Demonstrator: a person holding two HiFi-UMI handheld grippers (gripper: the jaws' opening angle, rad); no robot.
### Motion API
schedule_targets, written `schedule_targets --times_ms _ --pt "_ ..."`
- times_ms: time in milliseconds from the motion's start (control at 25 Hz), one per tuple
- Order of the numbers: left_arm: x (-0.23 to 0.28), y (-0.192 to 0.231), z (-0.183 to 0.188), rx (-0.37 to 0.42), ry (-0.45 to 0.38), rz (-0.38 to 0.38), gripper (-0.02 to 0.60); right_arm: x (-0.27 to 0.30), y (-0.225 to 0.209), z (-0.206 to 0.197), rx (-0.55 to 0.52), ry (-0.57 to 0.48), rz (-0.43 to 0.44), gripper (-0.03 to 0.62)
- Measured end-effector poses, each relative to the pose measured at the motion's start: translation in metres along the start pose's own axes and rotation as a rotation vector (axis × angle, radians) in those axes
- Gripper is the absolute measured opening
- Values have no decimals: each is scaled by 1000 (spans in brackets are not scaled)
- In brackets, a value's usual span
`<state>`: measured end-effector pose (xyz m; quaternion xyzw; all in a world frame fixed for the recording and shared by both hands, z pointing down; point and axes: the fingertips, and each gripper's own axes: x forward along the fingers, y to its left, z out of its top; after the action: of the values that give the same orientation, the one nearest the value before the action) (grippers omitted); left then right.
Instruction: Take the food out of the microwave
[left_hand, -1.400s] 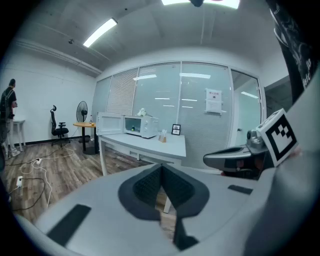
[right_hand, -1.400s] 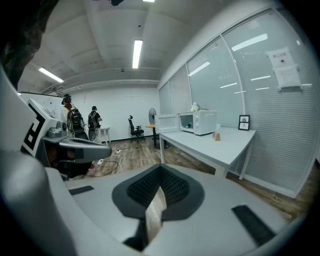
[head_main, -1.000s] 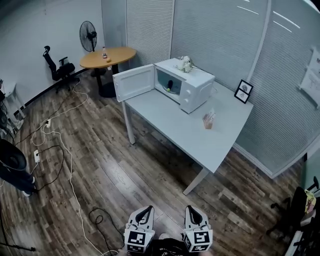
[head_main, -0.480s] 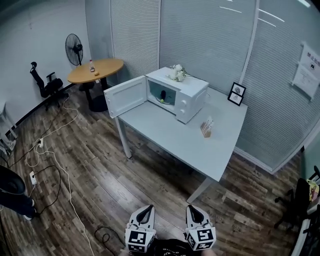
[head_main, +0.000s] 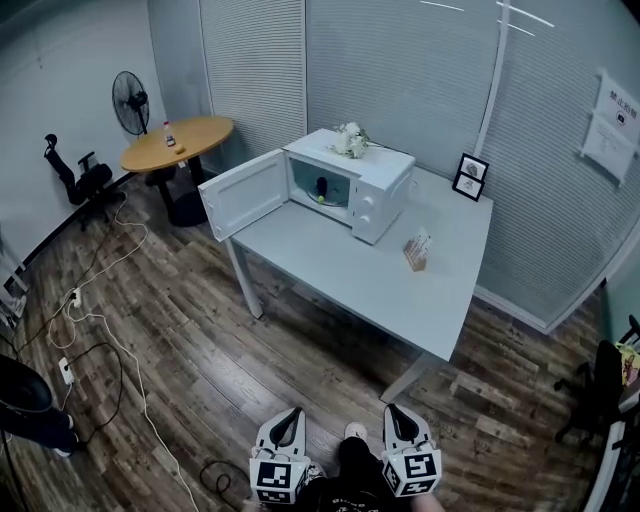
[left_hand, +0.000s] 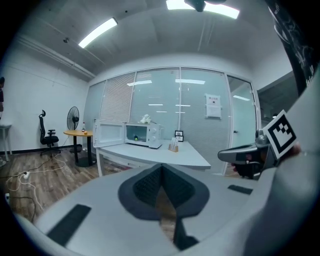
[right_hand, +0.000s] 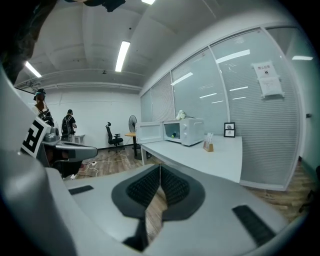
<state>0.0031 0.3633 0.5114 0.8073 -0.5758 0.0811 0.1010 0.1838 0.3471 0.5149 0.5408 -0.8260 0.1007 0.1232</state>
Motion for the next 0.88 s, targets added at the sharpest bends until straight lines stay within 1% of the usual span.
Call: schedule_targets --times_ms 120,240,400,520,720,880 --pt "4 7 -3 -9 5 17 8 10 0 -4 -2 15 11 5" --pt "11 12 -4 -14 10 40 8 24 1 -4 -9 23 40 5" --pt "29 20 -1 -20 9 75 8 49 -7 0 -17 30 77 5" --pt "43 27 4 -44 17 95 8 70 -14 5 -19 39 100 5" --pt "80 39 15 -66 22 129 8 111 -32 15 -31 59 139 5" --pt "115 47 25 -67 31 154 8 151 -50 30 -38 56 174 5"
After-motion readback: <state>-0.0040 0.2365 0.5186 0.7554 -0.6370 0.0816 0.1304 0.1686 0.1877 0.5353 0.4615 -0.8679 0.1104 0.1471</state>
